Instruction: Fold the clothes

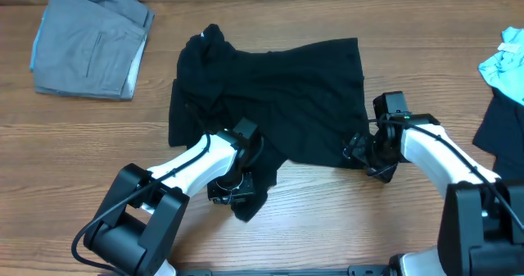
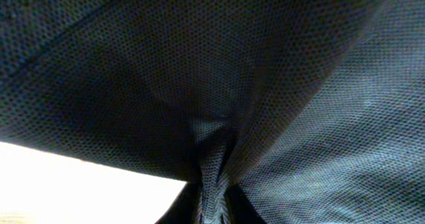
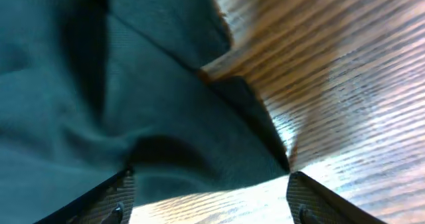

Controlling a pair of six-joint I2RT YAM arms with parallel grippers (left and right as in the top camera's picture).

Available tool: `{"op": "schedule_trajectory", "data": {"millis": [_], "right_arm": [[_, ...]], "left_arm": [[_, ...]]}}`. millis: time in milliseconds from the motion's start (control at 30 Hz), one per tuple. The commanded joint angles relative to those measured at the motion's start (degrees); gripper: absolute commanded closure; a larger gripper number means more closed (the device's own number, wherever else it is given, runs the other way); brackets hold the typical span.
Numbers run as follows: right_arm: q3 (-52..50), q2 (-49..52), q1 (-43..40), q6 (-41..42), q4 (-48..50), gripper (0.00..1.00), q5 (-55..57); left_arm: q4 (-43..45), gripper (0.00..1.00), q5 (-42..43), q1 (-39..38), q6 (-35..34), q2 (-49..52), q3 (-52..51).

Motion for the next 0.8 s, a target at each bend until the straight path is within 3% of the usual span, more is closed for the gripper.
{"op": "schedule_trajectory", "data": {"millis": [0,33,100,167,333,567,767], "right_arm": [[-0.31,1.68,0.11,1.09,0.85,0.3,0.0],[-0.31,2.05,0.11,1.27,1.51,0.38,0.2],[-0.31,2.08,0.11,1.9,1.92,0.46,1.03],[-0.28,2.08,0.09,1.9,2.01,0.57,1.6],[-0.28,2.05,0.09,3.04,1.31,0.96,4.68],[1.7,1.07,-1.25,7.63,-4.24,0.96,10.49],[2.91,-3.19,-8.11,7.63,-10.1,0.96,10.47]], "left_arm": [[-0.57,0.89,-1.53,0.57,1.38,2.19,-0.72],[-0.57,0.89,-1.53,0.57,1.55,2.19,-0.72],[-0.63,0.9,-1.53,0.57,1.57,2.19,-0.72],[-0.9,0.96,-1.55,0.57,1.57,2.19,-0.72],[-2.89,0.96,-1.66,0.57,3.04,2.16,-0.72],[-11.37,0.96,-2.67,0.57,1.77,0.52,-0.72],[-21.51,0.96,-10.1,0.57,-4.61,-6.27,-0.72]]}}
